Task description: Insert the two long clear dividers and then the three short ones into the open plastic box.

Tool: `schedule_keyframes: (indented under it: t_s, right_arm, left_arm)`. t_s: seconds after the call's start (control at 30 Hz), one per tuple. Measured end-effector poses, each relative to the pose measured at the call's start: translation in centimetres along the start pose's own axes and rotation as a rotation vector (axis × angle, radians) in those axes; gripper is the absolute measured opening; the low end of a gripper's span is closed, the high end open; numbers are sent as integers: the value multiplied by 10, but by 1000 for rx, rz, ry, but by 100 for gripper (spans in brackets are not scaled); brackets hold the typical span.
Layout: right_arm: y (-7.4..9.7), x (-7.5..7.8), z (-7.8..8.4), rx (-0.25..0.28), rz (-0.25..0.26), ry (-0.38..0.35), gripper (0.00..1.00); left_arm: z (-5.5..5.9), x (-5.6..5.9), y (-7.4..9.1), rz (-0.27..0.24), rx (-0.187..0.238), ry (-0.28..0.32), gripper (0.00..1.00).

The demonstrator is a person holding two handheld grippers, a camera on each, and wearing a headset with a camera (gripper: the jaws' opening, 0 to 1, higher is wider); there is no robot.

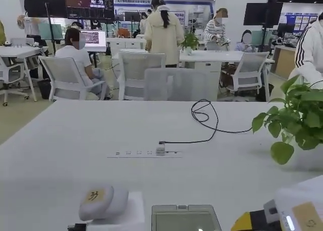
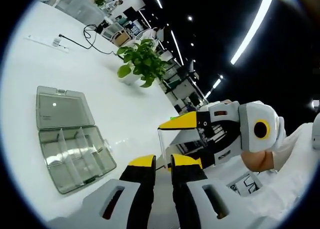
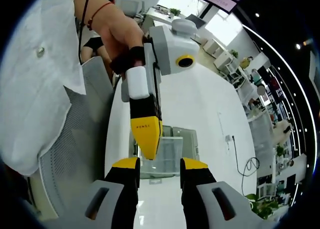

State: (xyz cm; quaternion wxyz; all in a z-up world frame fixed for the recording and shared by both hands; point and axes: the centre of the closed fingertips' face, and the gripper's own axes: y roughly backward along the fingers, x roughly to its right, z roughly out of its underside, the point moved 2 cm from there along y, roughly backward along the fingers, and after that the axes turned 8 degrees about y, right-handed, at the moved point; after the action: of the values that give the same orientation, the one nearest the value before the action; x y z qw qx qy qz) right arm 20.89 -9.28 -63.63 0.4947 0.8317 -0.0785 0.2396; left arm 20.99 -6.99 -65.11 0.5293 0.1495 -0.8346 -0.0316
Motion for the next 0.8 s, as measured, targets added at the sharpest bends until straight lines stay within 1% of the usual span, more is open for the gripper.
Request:
schedule_keyframes:
  t_s: [0.17, 0.4, 0.67, 0.7, 0.73, 0.8]
  right_arm:
    - [0, 0, 0, -5, -1, 10, 33]
    - [1, 0, 0, -9, -3, 13, 33]
    - [1, 2, -2, -3, 5, 22, 33]
    - [1, 4, -2, -2, 10, 21, 35]
    - [2, 4, -2, -4, 11, 22, 36]
    - [5, 7, -3, 0, 13, 21, 37]
  left_arm:
    - [2, 1, -1, 9, -10, 5, 0]
    - [1, 1, -2, 11, -9, 5, 0]
    - [0, 1, -1, 15, 18, 27, 0]
    - [0, 2, 0, 21, 24, 30, 0]
    - [-1, 2, 0, 21, 31, 28, 0]
    - [-1, 1, 1, 17, 31, 16, 0]
